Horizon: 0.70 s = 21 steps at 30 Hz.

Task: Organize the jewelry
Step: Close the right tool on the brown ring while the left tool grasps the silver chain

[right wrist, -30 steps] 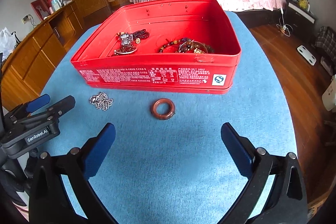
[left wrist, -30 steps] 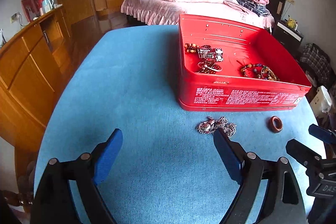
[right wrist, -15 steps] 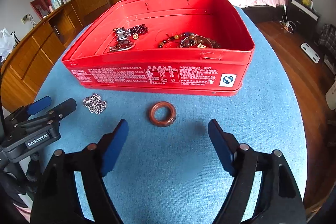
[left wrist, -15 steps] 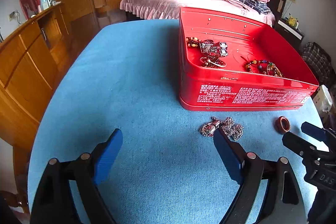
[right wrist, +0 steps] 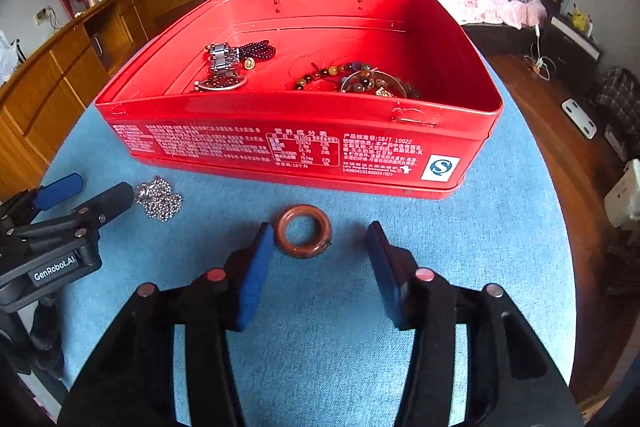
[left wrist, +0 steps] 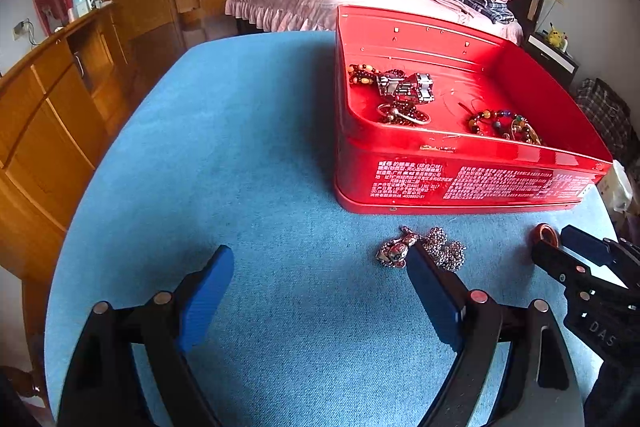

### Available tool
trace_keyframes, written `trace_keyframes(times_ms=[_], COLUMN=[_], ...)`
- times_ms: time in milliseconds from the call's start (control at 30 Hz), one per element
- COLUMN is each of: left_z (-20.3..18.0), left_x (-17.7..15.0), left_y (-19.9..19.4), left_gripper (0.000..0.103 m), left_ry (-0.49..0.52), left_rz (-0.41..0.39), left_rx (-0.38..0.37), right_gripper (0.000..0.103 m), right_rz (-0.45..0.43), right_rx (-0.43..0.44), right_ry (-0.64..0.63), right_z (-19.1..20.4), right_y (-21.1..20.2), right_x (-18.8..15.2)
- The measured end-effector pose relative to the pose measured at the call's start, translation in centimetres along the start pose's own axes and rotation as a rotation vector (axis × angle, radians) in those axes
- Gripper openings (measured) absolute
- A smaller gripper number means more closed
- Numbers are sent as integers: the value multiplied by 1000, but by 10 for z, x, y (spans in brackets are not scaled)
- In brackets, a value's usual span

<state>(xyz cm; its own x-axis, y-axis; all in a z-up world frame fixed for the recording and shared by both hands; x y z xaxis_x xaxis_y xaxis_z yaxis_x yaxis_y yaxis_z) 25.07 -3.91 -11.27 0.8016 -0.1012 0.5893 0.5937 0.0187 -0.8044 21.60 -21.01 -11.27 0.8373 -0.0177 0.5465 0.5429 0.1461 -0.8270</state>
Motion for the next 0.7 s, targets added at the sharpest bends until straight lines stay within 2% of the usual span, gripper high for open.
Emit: trace_keyframes(times_ms=[67, 433, 633, 700], left_z=[0, -18, -33, -38], left_x=[0, 3, 6, 8], left_y=[1, 2, 4, 4], left_gripper=[87, 85, 75, 75], left_ry=[1, 33, 49, 55], left_rz=[4, 13, 18, 25], left_rx=[-3, -30, -47, -59], right_gripper=[29, 29, 29, 29], right_rz=[-3, -19, -25, -25], right_rx=[0, 13, 21, 25], right_ry=[5, 66, 90, 93], right_z=[-2, -20, -29, -30], right_y=[0, -14, -21, -21], right_x=[1, -3, -6, -6])
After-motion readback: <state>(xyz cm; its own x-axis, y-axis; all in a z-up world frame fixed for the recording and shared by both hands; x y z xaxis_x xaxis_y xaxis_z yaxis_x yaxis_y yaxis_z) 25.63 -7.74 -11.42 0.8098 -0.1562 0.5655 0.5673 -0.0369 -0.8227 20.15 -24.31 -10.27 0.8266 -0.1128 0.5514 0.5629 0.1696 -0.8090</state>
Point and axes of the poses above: each gripper's, at about its wrist camera, not at the fingertips, and y roughly the way its jaws point, z to its left, x to its top, the point moved 3 cm from there along y, roughly the way its jaws point, and after that the axes turned 6 degrees about x, right-handed, at the moved point
